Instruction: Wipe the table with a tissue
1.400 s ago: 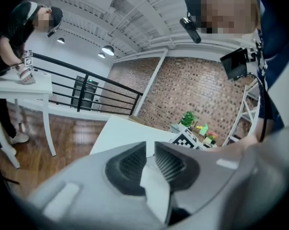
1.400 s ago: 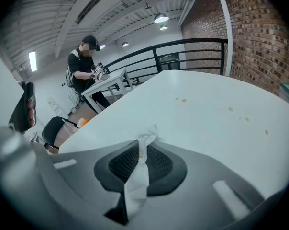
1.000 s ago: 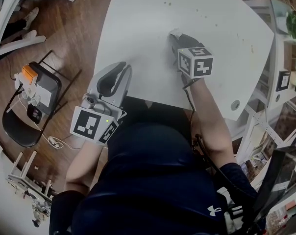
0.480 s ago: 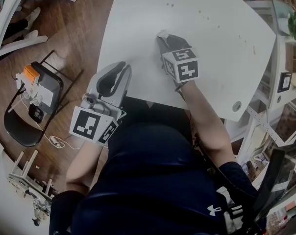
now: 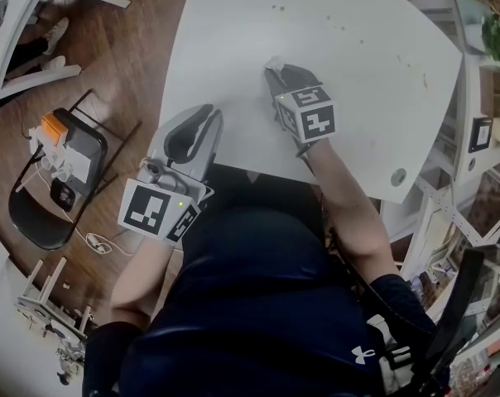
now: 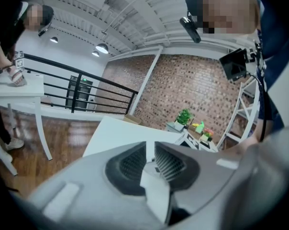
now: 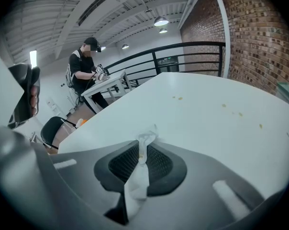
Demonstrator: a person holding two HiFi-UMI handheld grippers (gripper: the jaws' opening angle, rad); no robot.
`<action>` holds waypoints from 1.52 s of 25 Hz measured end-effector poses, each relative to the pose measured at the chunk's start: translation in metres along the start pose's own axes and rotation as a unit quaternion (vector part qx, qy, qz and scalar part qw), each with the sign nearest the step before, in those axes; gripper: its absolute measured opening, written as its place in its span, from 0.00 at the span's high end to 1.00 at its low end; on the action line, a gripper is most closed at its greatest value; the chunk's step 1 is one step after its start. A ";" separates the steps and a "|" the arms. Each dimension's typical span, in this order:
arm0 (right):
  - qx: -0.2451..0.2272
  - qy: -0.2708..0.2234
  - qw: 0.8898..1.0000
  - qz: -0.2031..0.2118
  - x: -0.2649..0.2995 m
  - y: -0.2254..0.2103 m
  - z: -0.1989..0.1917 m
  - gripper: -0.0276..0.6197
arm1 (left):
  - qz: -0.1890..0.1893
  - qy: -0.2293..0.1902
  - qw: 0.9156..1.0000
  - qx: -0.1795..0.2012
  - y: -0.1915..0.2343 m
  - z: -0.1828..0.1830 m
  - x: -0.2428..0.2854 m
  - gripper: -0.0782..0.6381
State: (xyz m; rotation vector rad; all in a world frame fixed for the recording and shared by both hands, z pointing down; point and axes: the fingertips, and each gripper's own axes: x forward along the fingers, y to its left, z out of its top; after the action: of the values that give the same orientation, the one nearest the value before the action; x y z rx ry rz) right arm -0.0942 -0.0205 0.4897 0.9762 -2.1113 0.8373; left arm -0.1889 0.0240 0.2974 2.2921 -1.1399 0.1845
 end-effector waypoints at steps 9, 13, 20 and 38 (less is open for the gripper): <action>0.025 -0.007 0.999 -0.030 -0.029 -0.040 -0.020 0.89 | -0.017 0.005 1.000 0.008 -0.031 -0.004 0.013 0.82; 0.036 -0.011 0.998 -0.040 -0.040 -0.054 -0.026 0.89 | -0.024 0.008 1.000 0.011 -0.044 -0.005 0.017 0.82; 0.060 -0.005 0.995 -0.081 -0.063 -0.076 -0.040 0.89 | -0.043 -0.001 0.999 0.020 -0.056 0.000 0.015 0.82; 0.179 -0.351 0.917 -0.063 -0.348 -0.009 -0.024 0.89 | -0.135 -0.054 0.986 0.082 -0.168 0.021 -0.047 0.83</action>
State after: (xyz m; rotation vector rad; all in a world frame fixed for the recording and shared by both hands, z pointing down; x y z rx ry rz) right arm 0.0966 0.1292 0.2385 1.8046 -2.4760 0.9165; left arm -0.0915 0.1248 0.1914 2.6031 -0.8802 0.0508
